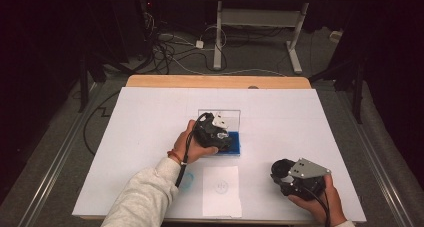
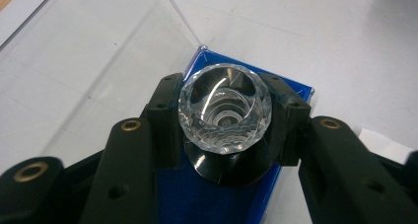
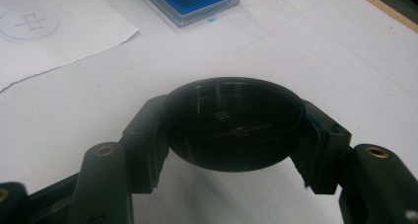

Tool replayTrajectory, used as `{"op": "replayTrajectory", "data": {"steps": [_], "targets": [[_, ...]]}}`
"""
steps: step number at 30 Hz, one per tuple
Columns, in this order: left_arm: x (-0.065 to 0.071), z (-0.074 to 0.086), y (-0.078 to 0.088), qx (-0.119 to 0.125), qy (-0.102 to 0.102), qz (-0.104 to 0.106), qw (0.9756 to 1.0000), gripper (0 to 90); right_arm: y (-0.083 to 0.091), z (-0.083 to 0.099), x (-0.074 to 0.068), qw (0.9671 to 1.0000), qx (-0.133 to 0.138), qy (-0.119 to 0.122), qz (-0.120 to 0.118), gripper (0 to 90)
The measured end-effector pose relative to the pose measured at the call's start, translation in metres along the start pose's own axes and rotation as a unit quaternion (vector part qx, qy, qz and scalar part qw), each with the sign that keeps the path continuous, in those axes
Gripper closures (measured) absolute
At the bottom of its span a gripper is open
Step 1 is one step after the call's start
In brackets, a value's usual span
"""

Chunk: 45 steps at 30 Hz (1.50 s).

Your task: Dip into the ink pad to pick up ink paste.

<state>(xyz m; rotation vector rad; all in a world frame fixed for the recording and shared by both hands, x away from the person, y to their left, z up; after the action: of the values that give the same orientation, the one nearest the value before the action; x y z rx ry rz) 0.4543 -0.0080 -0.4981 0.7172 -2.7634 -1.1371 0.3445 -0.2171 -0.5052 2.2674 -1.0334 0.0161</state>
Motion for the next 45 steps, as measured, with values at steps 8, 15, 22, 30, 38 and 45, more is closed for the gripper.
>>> {"op": "replayTrajectory", "data": {"steps": [8, 15, 22, 30, 38, 45], "targets": [[-0.0004, 0.0046, 0.0008, 0.004, -0.028, -0.012, 0.9995, 54.7, -0.0002, -0.0004, -0.0024, 1.0000, -0.002, 0.004, -0.004, 38.2], [0.0037, 0.0047, 0.0000, 0.010, -0.028, -0.030, 0.9991, 54.7, -0.0006, -0.0001, -0.0020, 1.0000, -0.002, 0.003, -0.006, 38.2], [0.0034, 0.0031, -0.0036, 0.000, -0.034, -0.050, 0.9982, 54.6, -0.0015, -0.0004, -0.0030, 1.0000, -0.005, 0.006, -0.005, 38.2], [0.0010, 0.0065, 0.0005, -0.016, -0.026, -0.029, 0.9991, 54.6, -0.0011, -0.0001, -0.0027, 1.0000, -0.003, 0.003, -0.007, 38.2], [0.0014, 0.0021, 0.0005, -0.052, -0.021, -0.015, 0.9983, 54.6, -0.0020, -0.0003, -0.0028, 1.0000, -0.004, 0.004, -0.005, 38.2], [0.0002, 0.0017, 0.0018, -0.056, -0.012, 0.001, 0.9983, 54.4, -0.0015, 0.0000, -0.0023, 1.0000, -0.004, 0.005, -0.006, 38.1]]}}
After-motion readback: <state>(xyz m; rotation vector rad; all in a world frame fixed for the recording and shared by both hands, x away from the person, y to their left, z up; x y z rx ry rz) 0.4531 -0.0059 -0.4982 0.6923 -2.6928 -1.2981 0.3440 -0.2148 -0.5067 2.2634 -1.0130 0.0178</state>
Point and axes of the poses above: each handheld gripper's, and its own axes: y roughly backward along the jaws, z roughly out of its underside, x roughly to its right, the point moved 9 cm from there along -y, roughly forward along the jaws, and after that the axes turned 6 degrees about x, right-handed, at the moved point
